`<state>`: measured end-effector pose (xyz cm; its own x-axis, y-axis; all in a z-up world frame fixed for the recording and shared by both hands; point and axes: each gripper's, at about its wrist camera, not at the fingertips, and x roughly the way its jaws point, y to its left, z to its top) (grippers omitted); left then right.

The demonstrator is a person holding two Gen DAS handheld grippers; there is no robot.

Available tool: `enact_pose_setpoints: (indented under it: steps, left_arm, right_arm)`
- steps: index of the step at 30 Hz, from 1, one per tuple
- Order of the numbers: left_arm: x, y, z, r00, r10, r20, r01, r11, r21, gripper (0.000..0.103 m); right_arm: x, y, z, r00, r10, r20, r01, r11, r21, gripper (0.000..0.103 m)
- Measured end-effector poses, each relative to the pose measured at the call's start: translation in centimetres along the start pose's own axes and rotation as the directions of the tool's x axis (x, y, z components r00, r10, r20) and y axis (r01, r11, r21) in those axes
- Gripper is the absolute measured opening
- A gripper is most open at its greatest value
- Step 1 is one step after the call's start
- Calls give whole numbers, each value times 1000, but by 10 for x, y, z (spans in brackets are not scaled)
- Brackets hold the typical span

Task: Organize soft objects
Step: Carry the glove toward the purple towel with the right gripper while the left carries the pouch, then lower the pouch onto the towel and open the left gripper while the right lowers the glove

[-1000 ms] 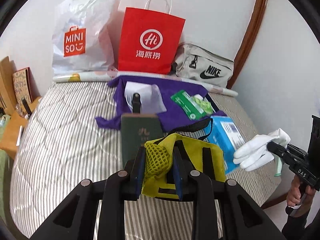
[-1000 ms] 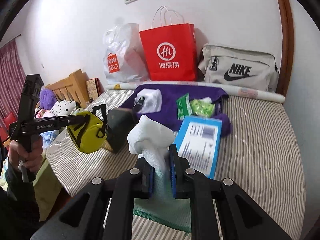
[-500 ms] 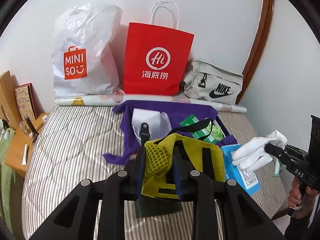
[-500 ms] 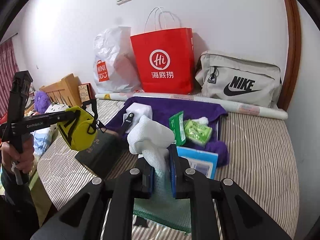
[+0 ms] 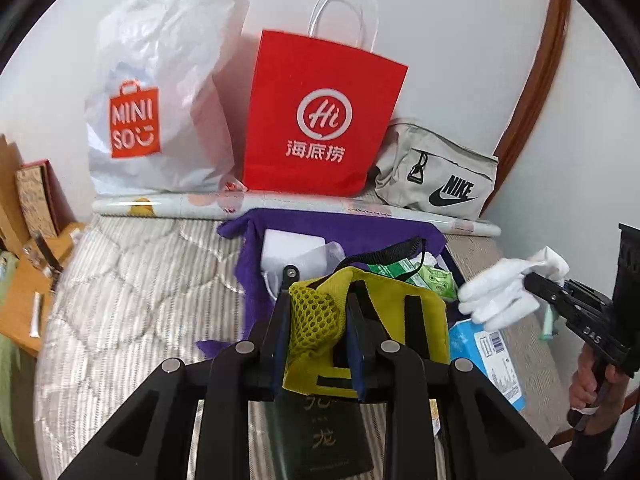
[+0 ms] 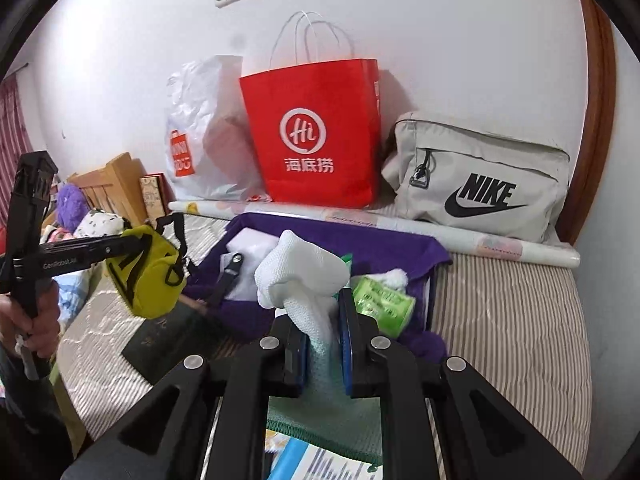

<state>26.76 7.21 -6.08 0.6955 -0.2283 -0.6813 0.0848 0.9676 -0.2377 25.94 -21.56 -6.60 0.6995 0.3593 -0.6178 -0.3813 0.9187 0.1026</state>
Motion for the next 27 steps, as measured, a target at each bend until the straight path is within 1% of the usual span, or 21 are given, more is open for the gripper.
enact_pose_setpoints:
  steps: [2,5,8,13,17,21,25,27]
  left_arm:
    - [12,2,3,1000,-20,-23,20,1000,-11,24]
    - [29,3,6,999,-13,-53,12,1000,-15,24]
    - [44,5,11,997,-26,-78,24,999,-26,24]
    - [68,4,21,994,-17,-110,14,1000,-22,24]
    - [85,2,26,991,-25,-131,23,1000,-21,24]
    - [98,0,31,988,-34,-151,33,999,-10,24]
    - [116,-1,33,982,-40,-184,40,999,-3,24]
    - [124,-1,34,979,-34,-201,33,999,-5,24]
  right_arm:
    - [9,-3,6,1000,-20,-1,20,1000,-2,13]
    - [24,-7,16,1000,-26,0,26,1000,-12,13]
    - [41,-13,25,1000,-28,-9,28,1000,-11,13]
    - [71,-26,39,998,-52,-19,52,999,-3,13]
    - [94,-36,49,998,-59,-35,60,998,9,13]
    - [118,-46,56,997,-34,-66,36,999,27,13]
    - [139,-48,60,995,25,-101,-21,999,37,14]
    - [155,-49,58,990,32,-139,-28,999,36,14]
